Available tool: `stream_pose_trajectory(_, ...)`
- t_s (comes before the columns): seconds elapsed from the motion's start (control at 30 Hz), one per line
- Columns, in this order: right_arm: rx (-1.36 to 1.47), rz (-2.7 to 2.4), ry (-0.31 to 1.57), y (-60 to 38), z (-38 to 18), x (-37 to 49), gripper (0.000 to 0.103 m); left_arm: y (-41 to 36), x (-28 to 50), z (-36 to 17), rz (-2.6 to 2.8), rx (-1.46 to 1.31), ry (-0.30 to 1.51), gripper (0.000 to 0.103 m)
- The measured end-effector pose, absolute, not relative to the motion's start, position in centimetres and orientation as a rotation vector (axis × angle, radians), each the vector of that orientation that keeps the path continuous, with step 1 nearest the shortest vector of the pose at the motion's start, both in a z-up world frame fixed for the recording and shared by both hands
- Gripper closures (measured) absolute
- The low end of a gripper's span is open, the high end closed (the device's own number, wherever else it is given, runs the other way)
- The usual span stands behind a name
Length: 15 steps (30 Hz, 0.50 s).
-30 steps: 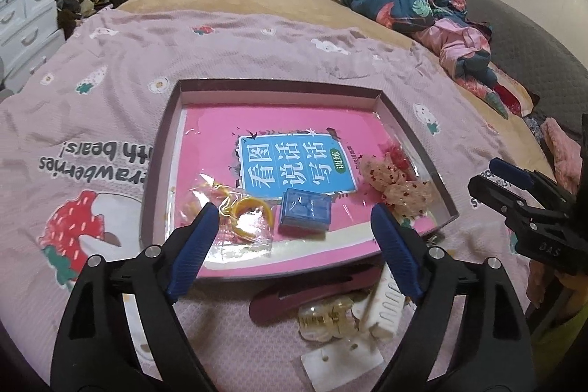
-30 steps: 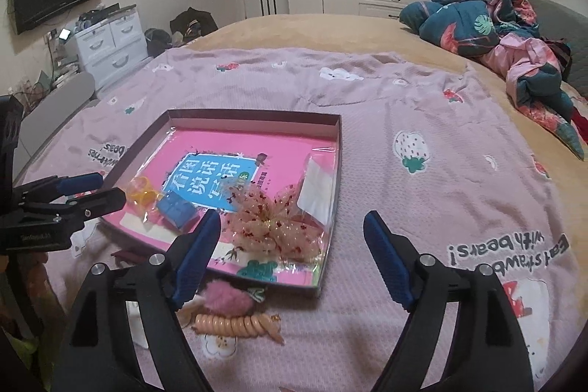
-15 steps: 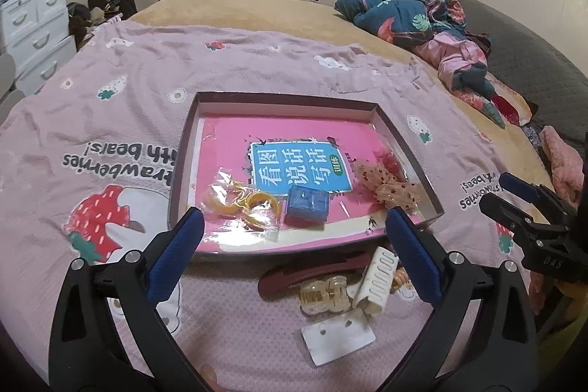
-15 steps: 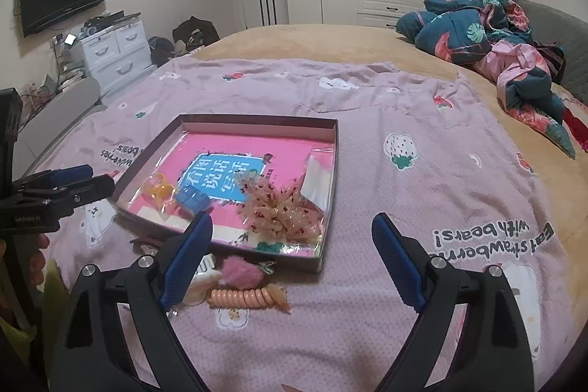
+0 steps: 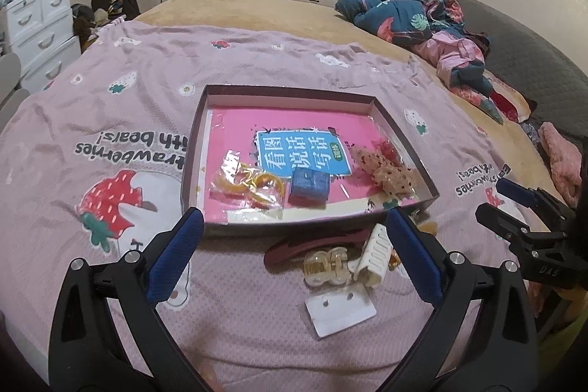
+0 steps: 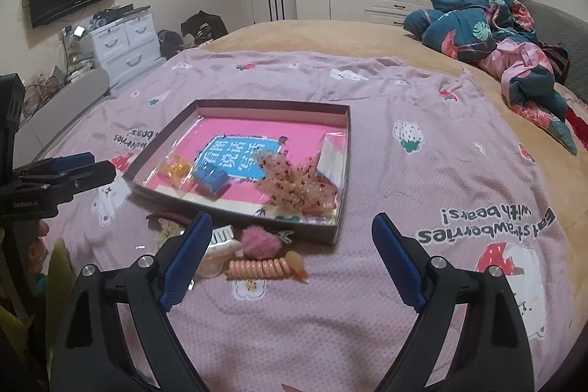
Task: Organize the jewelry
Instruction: 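Withdraw both grippers from the tray box toward the loose items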
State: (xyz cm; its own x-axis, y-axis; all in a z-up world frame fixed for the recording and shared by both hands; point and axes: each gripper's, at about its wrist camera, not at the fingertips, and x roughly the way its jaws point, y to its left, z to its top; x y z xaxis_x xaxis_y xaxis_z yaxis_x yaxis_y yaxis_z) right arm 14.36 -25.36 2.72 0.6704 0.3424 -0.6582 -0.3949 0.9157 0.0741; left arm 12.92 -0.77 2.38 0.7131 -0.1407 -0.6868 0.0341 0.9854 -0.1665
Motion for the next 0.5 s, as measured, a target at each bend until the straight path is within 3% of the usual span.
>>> stream_pose_trajectory(0.5, -0.096, 0.441, 0.766, -24.9, 0.8, 12.7, 0.015, -1.7, 10.8, 1.2, -0.116, -0.111, 0.803, 0.01)
